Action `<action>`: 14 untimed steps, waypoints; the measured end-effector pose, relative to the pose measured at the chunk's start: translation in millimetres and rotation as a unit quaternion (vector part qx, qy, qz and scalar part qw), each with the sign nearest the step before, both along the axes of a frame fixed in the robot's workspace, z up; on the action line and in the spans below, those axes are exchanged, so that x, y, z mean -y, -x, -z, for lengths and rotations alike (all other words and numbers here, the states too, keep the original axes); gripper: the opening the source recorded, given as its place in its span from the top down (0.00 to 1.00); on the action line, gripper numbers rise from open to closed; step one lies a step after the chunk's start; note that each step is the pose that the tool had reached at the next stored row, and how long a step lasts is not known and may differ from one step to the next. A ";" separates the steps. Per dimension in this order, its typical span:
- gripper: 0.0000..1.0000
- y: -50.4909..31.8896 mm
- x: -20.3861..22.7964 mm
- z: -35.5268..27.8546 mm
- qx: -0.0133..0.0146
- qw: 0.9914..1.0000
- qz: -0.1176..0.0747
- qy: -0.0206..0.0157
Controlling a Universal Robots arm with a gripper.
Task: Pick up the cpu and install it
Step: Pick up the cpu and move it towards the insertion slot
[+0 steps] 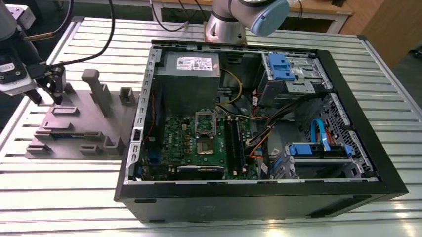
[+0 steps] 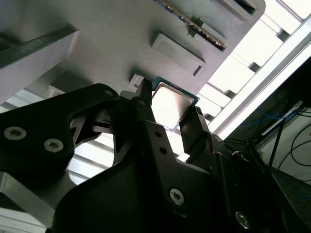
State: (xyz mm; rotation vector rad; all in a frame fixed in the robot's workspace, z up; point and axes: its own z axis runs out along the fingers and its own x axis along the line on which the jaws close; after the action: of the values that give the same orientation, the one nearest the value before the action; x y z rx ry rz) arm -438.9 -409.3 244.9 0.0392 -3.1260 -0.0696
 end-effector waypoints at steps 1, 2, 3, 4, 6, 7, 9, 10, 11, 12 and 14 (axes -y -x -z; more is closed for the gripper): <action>0.53 0.0 0.0 -0.3 0.000 1.000 0.000 0.000; 0.53 0.0 0.0 -0.6 0.000 1.000 0.000 0.000; 0.53 0.0 0.0 -0.9 0.000 1.000 0.000 0.000; 0.53 0.0 0.0 -1.3 0.000 1.000 0.000 0.000; 0.53 0.0 0.0 -2.2 0.000 1.000 0.000 0.000; 0.53 0.0 0.0 -2.7 0.000 1.000 0.000 0.000; 0.53 0.0 0.0 -3.8 0.000 1.000 0.000 0.000; 0.53 0.0 0.0 -4.2 0.000 1.000 0.000 0.000; 0.53 0.0 0.0 -4.8 0.000 1.000 0.000 0.000; 0.53 0.0 0.0 -5.4 0.000 1.000 0.000 0.000; 0.53 0.0 0.0 -6.3 0.000 1.000 0.000 0.000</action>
State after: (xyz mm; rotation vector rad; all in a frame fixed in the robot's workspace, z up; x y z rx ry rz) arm -438.9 -409.3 251.2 0.0392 -3.1260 -0.0696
